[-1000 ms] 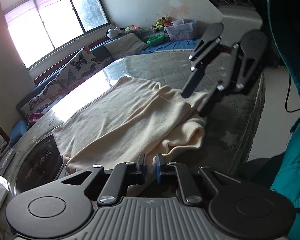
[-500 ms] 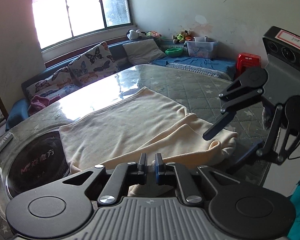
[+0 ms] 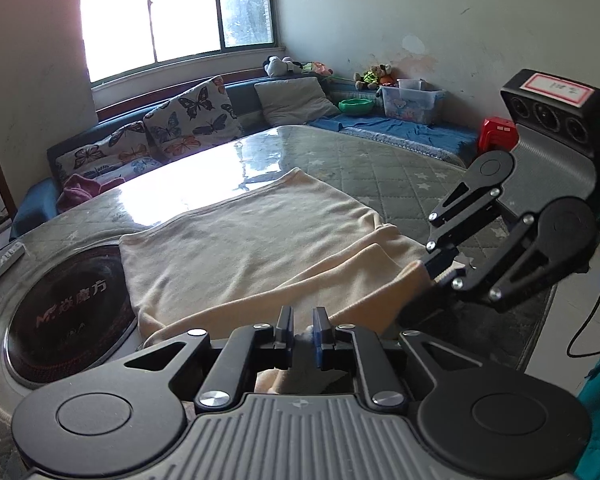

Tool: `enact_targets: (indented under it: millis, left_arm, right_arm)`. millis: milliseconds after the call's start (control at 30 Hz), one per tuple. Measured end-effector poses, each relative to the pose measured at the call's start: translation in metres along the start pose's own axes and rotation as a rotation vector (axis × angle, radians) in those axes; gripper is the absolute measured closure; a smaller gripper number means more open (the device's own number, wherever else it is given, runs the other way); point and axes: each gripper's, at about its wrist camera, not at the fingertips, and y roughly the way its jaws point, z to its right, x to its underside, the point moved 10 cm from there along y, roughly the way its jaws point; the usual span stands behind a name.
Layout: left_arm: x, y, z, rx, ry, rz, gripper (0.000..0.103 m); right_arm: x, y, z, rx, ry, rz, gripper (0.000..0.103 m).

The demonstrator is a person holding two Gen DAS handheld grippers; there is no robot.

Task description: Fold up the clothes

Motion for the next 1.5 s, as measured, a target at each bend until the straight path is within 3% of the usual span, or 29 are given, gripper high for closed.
enact_targets:
  millis: [200,567,600,700,800,1000,1267,1500]
  left_arm:
    - [0.014,-0.013,0.001,-0.023,0.043,-0.019,0.062]
    - [0.041,-0.002,-0.003,-0.138,0.235,-0.077,0.062]
    - [0.042,-0.002,-0.002,-0.135,0.247,-0.076,0.065]
    - [0.043,-0.002,0.0,-0.124,0.268,-0.073,0.089]
    - [0.039,-0.007,-0.001,-0.113,0.248,-0.06,0.096]
    - [0.027,-0.035,0.005,-0.074,0.203,-0.028,0.097]
    - [0.014,-0.085,0.025,0.009,0.109,-0.027,0.097]
    - [-0.015,-0.072,0.002,-0.001,0.059,0.029,0.097]
  right_arm:
    - [-0.004,-0.003,0.011,-0.02,0.089,0.018,0.091]
    - [-0.009,-0.009,0.016,-0.012,0.13,0.052,0.091]
    - [-0.009,-0.01,0.015,-0.01,0.13,0.056,0.092]
    - [-0.01,-0.013,0.015,-0.002,0.132,0.069,0.093]
    - [-0.011,-0.018,0.013,0.0,0.125,0.079,0.094]
    - [-0.018,-0.042,0.001,-0.031,0.09,0.108,0.094]
    - [-0.02,-0.086,-0.034,-0.129,0.058,0.072,0.094]
    - [-0.045,-0.089,-0.011,-0.101,0.1,0.099,0.095]
